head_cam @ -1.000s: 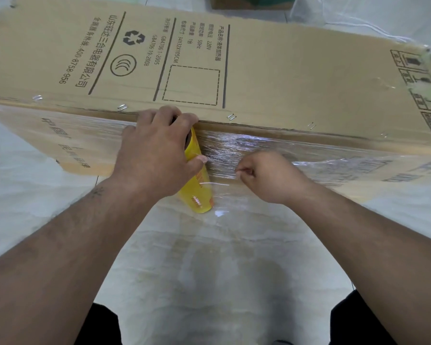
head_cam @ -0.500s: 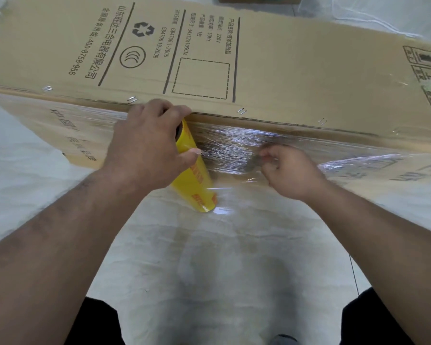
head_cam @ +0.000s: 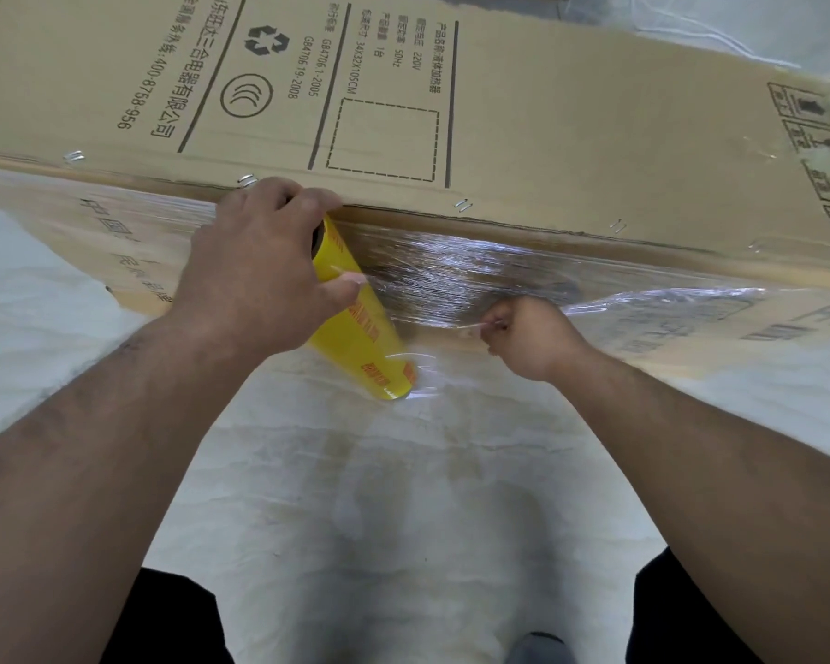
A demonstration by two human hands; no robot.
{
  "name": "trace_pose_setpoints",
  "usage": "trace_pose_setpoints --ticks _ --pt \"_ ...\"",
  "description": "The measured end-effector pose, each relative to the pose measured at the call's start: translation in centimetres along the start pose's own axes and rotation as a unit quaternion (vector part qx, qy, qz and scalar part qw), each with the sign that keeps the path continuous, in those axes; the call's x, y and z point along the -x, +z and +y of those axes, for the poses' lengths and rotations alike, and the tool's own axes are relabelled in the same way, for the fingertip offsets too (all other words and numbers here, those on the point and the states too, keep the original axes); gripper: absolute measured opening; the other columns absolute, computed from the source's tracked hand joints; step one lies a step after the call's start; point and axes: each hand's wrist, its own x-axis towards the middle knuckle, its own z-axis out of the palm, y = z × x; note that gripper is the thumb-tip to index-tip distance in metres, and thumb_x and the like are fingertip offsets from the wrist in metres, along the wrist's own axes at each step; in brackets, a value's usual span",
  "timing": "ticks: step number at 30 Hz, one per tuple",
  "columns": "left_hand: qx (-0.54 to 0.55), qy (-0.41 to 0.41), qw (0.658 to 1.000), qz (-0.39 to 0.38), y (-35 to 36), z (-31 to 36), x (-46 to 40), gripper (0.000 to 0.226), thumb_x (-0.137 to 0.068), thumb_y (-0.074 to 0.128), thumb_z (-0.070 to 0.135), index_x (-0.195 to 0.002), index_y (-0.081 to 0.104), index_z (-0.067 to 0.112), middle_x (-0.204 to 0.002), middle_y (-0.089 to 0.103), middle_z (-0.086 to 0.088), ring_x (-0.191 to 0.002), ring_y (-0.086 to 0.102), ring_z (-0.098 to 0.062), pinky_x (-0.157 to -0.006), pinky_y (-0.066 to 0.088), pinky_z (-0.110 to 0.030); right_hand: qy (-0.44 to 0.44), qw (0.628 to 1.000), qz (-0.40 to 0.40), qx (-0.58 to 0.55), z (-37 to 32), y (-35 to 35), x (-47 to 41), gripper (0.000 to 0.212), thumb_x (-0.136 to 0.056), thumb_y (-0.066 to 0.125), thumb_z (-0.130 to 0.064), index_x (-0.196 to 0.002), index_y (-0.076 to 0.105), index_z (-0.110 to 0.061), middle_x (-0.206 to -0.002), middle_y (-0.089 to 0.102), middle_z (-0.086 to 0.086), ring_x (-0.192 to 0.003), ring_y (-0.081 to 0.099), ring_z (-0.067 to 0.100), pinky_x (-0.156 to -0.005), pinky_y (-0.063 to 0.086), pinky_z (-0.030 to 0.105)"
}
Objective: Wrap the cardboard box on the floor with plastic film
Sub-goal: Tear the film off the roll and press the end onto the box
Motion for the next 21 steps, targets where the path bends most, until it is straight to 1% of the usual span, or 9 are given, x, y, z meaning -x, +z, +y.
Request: trace_pose_setpoints --ticks 3,5,7,9,12,15,17,19,21 --pt "0.017 -0.02 1.0 0.006 -0.3 -1.1 0.2 0.076 -0.081 0.076 0.059 -0.149 0.05 0.036 -0.147 0.048 -0.001 -0.14 0.036 -0.032 -0.11 0.042 -0.054 0.056 0.997 -0.003 -0.051 1.3 0.9 -1.2 0.025 -0.105 0.064 -0.02 -0.083 0.075 -0.014 -0.093 0.081 0.009 -0.098 0.078 0.03 -0.079 0.054 0.032" --pt "0.03 -0.038 0.999 0.014 -0.8 -1.9 0.3 0.075 -0.081 0.078 0.056 -0.149 0.051 0.037 -0.148 0.048 -0.001 -0.142 0.035 -0.032 -0.113 0.04 -0.053 0.085 0.995 -0.008 -0.054 2.2 1.1 -2.1 0.018 -0.105 0.064 -0.02 -0.092 0.076 -0.017 -0.107 0.081 0.006 -0.107 0.077 0.028 -0.081 0.05 0.029" --pt "0.041 -0.063 0.997 0.023 -1.5 -3.1 0.3 0.075 -0.079 0.079 0.058 -0.147 0.053 0.038 -0.146 0.05 -0.002 -0.142 0.037 -0.032 -0.115 0.039 -0.053 0.115 0.991 0.002 -0.07 3.3 1.1 -3.0 0.016 -0.102 0.067 -0.022 -0.087 0.071 -0.02 -0.119 0.08 0.012 -0.113 0.076 0.032 -0.093 0.059 0.037" --pt "0.053 -0.08 0.995 0.036 -2.3 -4.4 0.3 0.079 -0.074 0.077 0.064 -0.145 0.056 0.037 -0.144 0.052 -0.005 -0.14 0.042 -0.034 -0.116 0.039 -0.052 0.149 0.982 0.02 -0.117 4.2 1.2 -3.6 0.02 -0.1 0.069 -0.024 -0.08 0.067 -0.02 -0.109 0.081 0.017 -0.106 0.078 0.036 -0.099 0.063 0.048" --pt "0.06 -0.102 0.992 0.043 -3.3 -5.8 0.3 0.076 -0.078 0.082 0.057 -0.146 0.054 0.036 -0.145 0.051 -0.009 -0.14 0.043 -0.036 -0.118 0.037 -0.052 0.154 0.983 0.017 -0.101 4.8 1.4 -3.6 0.018 -0.102 0.068 -0.026 -0.091 0.074 -0.013 -0.099 0.082 0.016 -0.1 0.079 0.037 -0.097 0.063 0.05" --pt "0.062 -0.133 0.988 0.051 -4.5 -7.1 0.8 0.083 -0.072 0.076 0.066 -0.146 0.052 0.037 -0.146 0.051 -0.009 -0.139 0.045 -0.036 -0.117 0.039 -0.054 0.143 0.989 0.012 -0.037 4.6 1.3 -3.3 0.025 -0.104 0.064 -0.027 -0.105 0.08 -0.007 -0.099 0.083 0.013 -0.101 0.077 0.035 -0.094 0.061 0.041" --pt "0.065 -0.145 0.985 0.068 -5.4 -7.8 1.1 0.086 -0.069 0.074 0.069 -0.146 0.051 0.039 -0.146 0.051 -0.007 -0.137 0.048 -0.035 -0.114 0.042 -0.054 0.136 0.991 0.013 -0.013 4.4 1.0 -3.1 0.024 -0.103 0.065 -0.025 -0.106 0.082 -0.008 -0.103 0.083 0.012 -0.104 0.076 0.034 -0.091 0.058 0.037" --pt "0.052 -0.146 0.984 0.086 -6.0 -8.4 1.2 0.084 -0.073 0.08 0.063 -0.147 0.051 0.038 -0.146 0.05 -0.006 -0.136 0.05 -0.033 -0.113 0.044 -0.054 0.121 0.993 0.011 0.0 4.0 0.8 -3.0 0.024 -0.103 0.068 -0.023 -0.114 0.08 -0.006 -0.114 0.081 0.013 -0.112 0.074 0.035 -0.095 0.057 0.038" --pt "0.015 -0.144 0.985 0.094 -6.4 -9.0 1.2 0.085 -0.073 0.08 0.063 -0.148 0.05 0.037 -0.147 0.05 -0.006 -0.138 0.048 -0.032 -0.114 0.042 -0.054 0.112 0.993 0.021 0.002 3.8 0.8 -3.0 0.024 -0.102 0.069 -0.021 -0.117 0.079 -0.005 -0.116 0.08 0.013 -0.114 0.073 0.035 -0.095 0.056 0.038"
